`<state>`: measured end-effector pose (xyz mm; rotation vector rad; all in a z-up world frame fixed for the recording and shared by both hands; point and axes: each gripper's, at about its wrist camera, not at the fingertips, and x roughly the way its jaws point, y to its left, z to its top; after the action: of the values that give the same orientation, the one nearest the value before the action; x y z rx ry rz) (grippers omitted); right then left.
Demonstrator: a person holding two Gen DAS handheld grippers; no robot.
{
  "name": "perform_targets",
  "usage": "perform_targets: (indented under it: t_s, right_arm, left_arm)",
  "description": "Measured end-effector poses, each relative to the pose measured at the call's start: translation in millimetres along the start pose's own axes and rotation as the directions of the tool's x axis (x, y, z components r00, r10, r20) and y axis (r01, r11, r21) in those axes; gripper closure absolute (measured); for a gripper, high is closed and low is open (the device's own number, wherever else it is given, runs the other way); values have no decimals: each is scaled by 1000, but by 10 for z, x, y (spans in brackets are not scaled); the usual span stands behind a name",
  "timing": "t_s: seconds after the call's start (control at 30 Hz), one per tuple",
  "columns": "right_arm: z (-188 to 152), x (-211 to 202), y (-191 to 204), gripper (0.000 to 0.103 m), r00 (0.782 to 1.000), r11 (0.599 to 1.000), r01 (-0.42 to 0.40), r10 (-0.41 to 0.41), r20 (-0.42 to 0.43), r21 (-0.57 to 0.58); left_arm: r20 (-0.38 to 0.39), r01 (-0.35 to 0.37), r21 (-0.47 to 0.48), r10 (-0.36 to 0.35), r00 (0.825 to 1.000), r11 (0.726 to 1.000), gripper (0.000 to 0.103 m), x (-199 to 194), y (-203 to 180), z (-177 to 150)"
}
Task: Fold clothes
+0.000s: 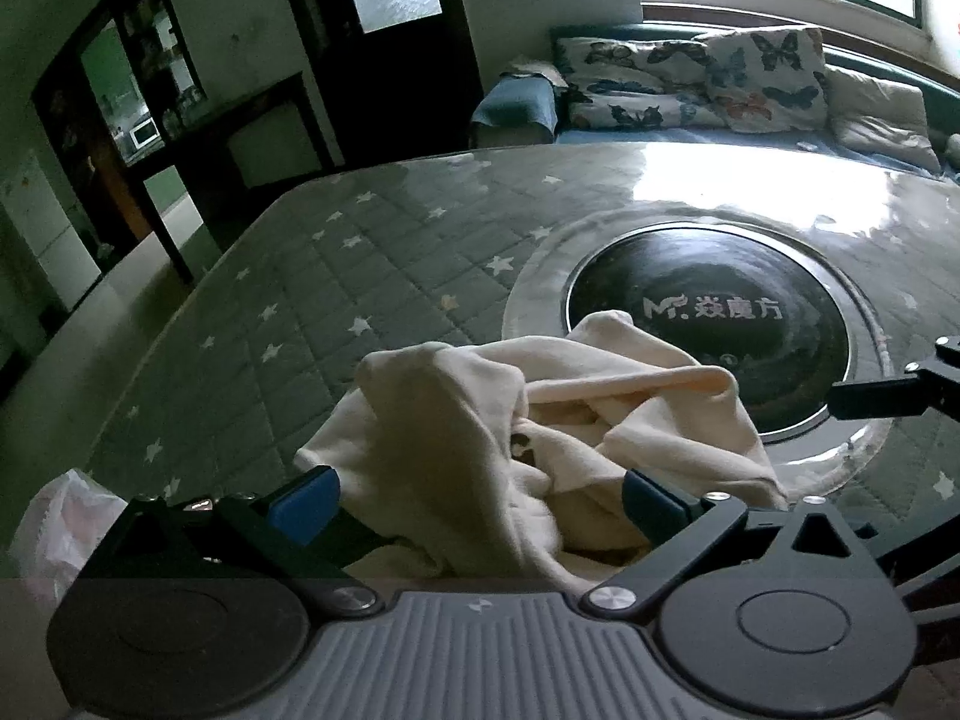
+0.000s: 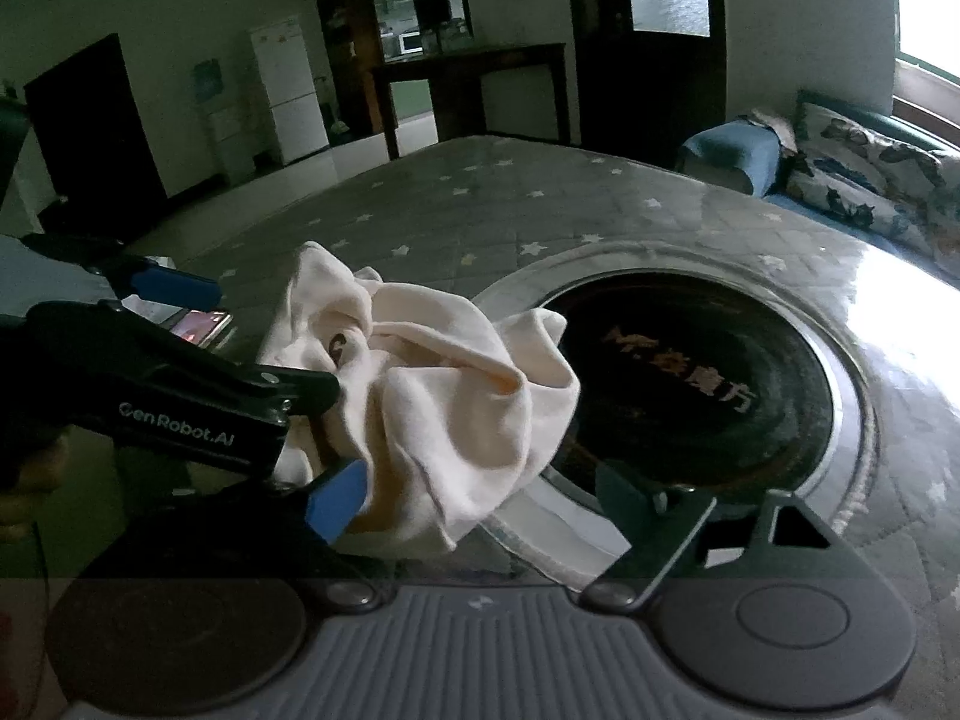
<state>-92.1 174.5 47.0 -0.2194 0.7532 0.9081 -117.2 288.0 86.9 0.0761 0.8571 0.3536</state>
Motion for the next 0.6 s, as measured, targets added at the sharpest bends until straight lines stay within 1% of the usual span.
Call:
perform_targets:
  t_s: [0.2,0.27,0.33,0.4,0.43,0.5,0.57,0.6]
  right_arm:
    - [50,79,70,25,1000,1000,-10,9,-8,-15]
    - [60,108,95,29,1000,1000,-6,6,-9,-24]
    - [71,144,111,29,1000,1000,-3,3,-13,-31]
    - [80,174,117,31,1000,999,1,-1,-15,-33]
    - [82,184,115,33,1000,999,4,-5,-15,-34]
    - [80,208,100,37,1000,1000,5,-5,-20,-28]
    - [76,231,80,43,1000,1000,2,-3,-26,-20]
    - [73,237,73,44,1000,1000,2,-2,-27,-17]
  left_arm:
    - [-7,0,-16,0,1000,1000,5,36,88,21]
    - [-12,1,-23,-1,1000,1000,7,58,114,28]
    - [-18,5,-30,-6,1000,1000,8,83,140,30]
    - [-26,7,-34,-8,1000,999,12,106,162,32]
    - [-29,8,-35,-9,1000,999,13,116,172,32]
    - [-37,9,-40,-11,999,999,21,135,198,25]
    - [-45,14,-44,-16,999,999,26,159,222,14]
    - [-50,17,-46,-19,999,999,30,171,230,8]
